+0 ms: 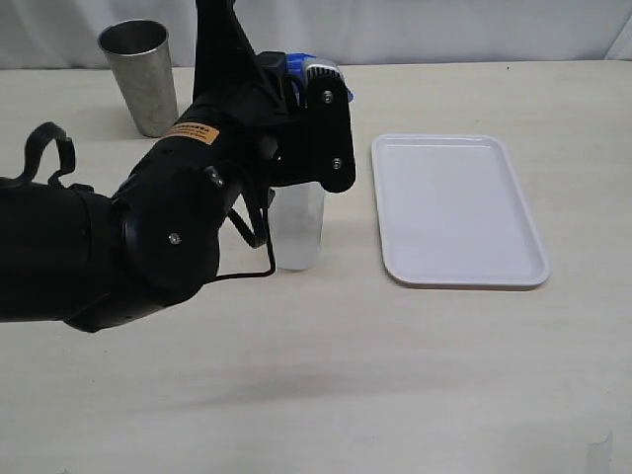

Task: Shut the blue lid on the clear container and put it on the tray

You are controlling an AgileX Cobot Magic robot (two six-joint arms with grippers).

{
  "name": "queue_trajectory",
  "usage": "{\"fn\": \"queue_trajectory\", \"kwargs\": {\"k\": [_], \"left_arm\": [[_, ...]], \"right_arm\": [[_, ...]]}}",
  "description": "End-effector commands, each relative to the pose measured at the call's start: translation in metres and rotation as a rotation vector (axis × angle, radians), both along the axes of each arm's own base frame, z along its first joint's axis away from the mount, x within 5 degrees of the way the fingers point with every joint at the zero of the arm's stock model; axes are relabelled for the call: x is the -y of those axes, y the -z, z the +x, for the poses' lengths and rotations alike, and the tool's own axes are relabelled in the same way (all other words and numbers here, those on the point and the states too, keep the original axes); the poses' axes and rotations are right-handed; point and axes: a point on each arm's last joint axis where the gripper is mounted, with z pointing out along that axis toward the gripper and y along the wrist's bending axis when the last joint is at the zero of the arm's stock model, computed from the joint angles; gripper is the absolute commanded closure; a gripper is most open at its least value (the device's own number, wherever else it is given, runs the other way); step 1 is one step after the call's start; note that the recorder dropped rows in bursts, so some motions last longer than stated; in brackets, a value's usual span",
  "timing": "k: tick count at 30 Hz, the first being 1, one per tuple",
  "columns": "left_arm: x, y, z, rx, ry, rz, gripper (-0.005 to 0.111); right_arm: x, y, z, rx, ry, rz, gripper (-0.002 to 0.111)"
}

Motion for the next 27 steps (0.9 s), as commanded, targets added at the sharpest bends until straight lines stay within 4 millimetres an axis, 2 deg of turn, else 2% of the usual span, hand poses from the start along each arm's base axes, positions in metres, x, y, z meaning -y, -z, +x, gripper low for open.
{"fn": "queue_trajectory", "kwargs": {"k": [1, 9, 27], "left_arm": [[-0.003, -0.001, -0.001, 0.000, -0.017, 0.015, 0.107], [0.000, 0.007, -0.016, 0.031, 0.026, 0.061, 0.107], [-0.002, 0.011, -0.016, -0.020, 0.002, 0.044, 0.107]], "right_arm": [[0.000, 0.000, 0.000, 0.005, 0.003, 0.010, 0.104], [0.000, 0.000, 0.000, 0.005, 0.003, 0.010, 0.104], [0.000, 0.000, 0.000, 0.005, 0.003, 0.010, 0.104]]}}
